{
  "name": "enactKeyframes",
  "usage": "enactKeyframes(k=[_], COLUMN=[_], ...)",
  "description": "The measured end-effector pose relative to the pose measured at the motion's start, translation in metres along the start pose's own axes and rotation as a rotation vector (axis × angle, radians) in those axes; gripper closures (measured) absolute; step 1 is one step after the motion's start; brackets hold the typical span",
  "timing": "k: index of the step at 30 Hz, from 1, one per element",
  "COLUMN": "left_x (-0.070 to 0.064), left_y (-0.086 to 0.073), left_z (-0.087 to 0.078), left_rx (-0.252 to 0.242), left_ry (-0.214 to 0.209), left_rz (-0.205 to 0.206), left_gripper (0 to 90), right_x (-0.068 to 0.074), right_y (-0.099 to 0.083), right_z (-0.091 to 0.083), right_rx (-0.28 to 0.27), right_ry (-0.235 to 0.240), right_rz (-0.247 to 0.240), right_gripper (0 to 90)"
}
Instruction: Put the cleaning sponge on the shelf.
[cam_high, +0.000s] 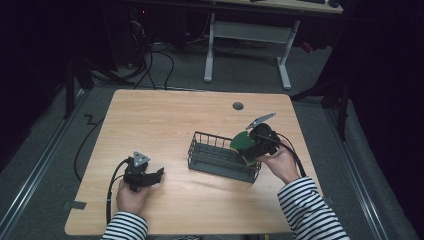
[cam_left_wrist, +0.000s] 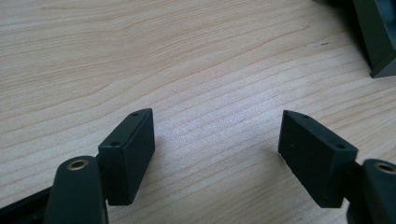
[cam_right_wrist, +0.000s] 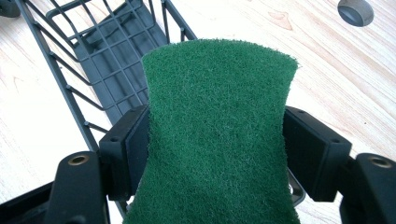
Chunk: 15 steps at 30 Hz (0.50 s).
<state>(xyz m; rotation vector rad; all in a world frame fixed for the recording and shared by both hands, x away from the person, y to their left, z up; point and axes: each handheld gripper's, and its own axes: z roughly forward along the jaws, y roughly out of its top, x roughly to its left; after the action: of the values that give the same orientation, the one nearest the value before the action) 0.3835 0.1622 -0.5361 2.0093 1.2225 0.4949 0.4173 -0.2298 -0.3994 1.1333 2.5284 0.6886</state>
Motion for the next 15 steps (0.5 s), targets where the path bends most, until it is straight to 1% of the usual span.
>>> enactKeyframes(k=[7,11,15], left_x=[-0.0001,-0.0001,-0.0003], left_y=[0.0000,0.0001,0.0000], left_z=[0.0001,0.0000,0.0001], left_rx=[0.000,0.002,0.000], left_ry=[0.001,0.001,0.002], left_rz=[0.000,0.001,0.000], left_gripper=[27.8,27.8,27.8], right_x=[-0.0013,-0.0011,-0.0005], right_y=[0.0003,0.0011,0.0030], right_z=[-0.0010,-0.0021,-0.0017], right_rx=[-0.005,-0.019,-0.029], right_ry=[0.006,-0.009,0.001], right_rz=[0.003,-0.005,0.009], right_gripper=[29.0,29.2,29.2])
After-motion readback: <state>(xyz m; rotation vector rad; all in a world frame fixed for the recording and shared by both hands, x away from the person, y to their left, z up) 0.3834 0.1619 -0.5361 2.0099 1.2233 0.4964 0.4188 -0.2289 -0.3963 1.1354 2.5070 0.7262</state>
